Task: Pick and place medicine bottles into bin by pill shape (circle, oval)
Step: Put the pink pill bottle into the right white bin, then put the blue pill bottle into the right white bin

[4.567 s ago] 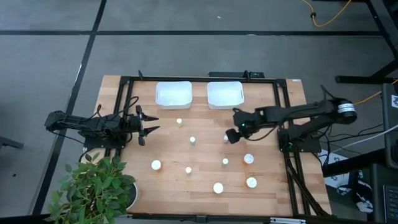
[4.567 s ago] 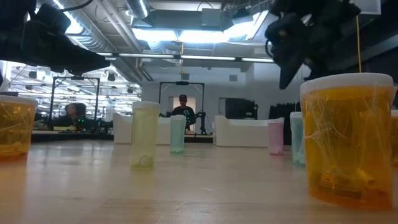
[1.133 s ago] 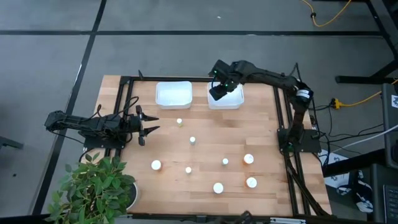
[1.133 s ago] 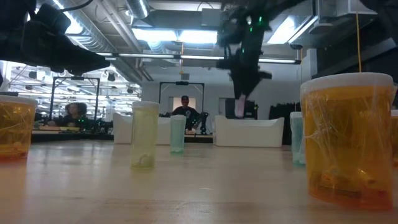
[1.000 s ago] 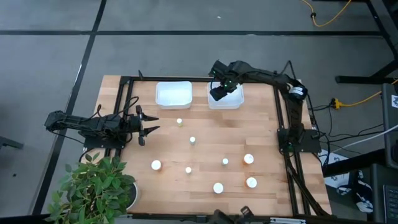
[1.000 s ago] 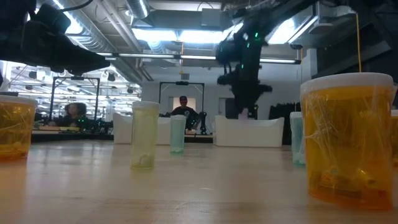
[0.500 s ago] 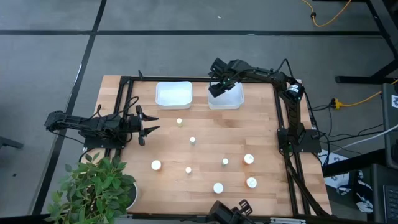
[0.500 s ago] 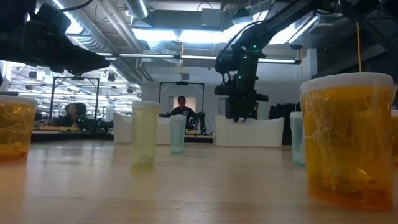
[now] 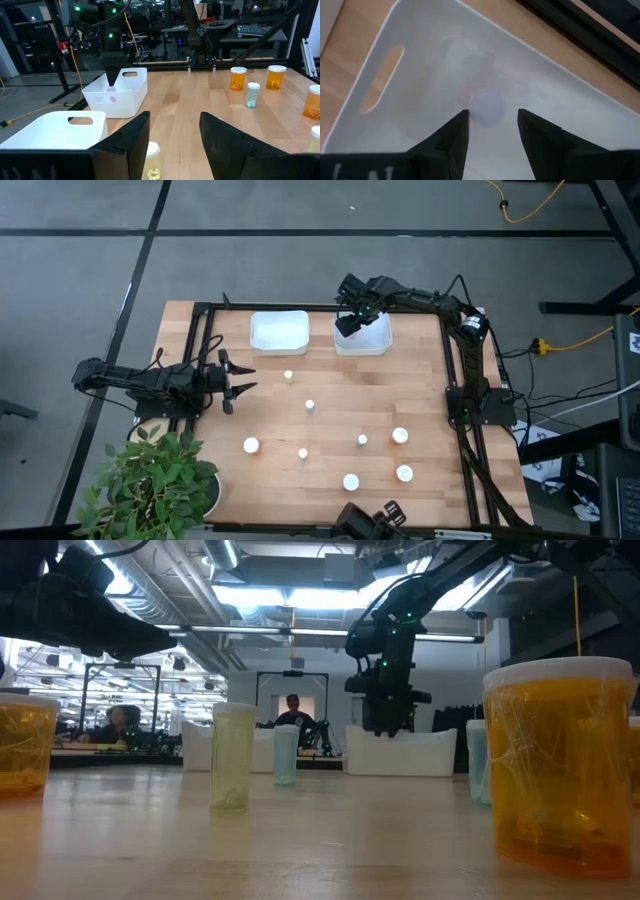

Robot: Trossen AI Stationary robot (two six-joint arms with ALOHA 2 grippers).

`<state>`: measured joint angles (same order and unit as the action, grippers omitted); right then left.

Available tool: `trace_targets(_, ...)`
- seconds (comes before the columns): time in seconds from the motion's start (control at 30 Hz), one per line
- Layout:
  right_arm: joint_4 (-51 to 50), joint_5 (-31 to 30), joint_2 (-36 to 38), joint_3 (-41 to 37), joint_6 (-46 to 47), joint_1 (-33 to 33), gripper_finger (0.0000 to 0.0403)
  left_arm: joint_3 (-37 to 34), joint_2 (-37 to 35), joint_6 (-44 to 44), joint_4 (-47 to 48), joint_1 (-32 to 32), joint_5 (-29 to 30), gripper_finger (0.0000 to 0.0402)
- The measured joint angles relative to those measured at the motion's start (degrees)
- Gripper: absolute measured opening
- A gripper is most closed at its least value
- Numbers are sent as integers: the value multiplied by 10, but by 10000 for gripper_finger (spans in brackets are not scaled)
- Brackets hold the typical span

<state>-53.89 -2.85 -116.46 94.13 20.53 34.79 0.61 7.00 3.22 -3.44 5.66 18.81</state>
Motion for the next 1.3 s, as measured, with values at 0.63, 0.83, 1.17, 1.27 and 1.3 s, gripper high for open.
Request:
trace_targets(0.63, 0, 0, 0, 0, 2, -4, 173, 0, 0, 0, 0, 0, 0, 166)
trace_targets(0.83, 1, 0, 0, 0, 1, -12, 173, 0, 0, 0, 0, 0, 0, 166)
trace_targets(1.17, 0, 0, 0, 1, -1, -16, 173, 0, 0, 0, 0, 0, 0, 166)
trace_targets(1.27, -16, 0, 0, 18, -1, -17, 173, 0, 0, 0, 0, 0, 0, 166)
trace_targets(1.3, -18, 0, 1, 25, -1, -19, 173, 0, 0, 0, 0, 0, 0, 166)
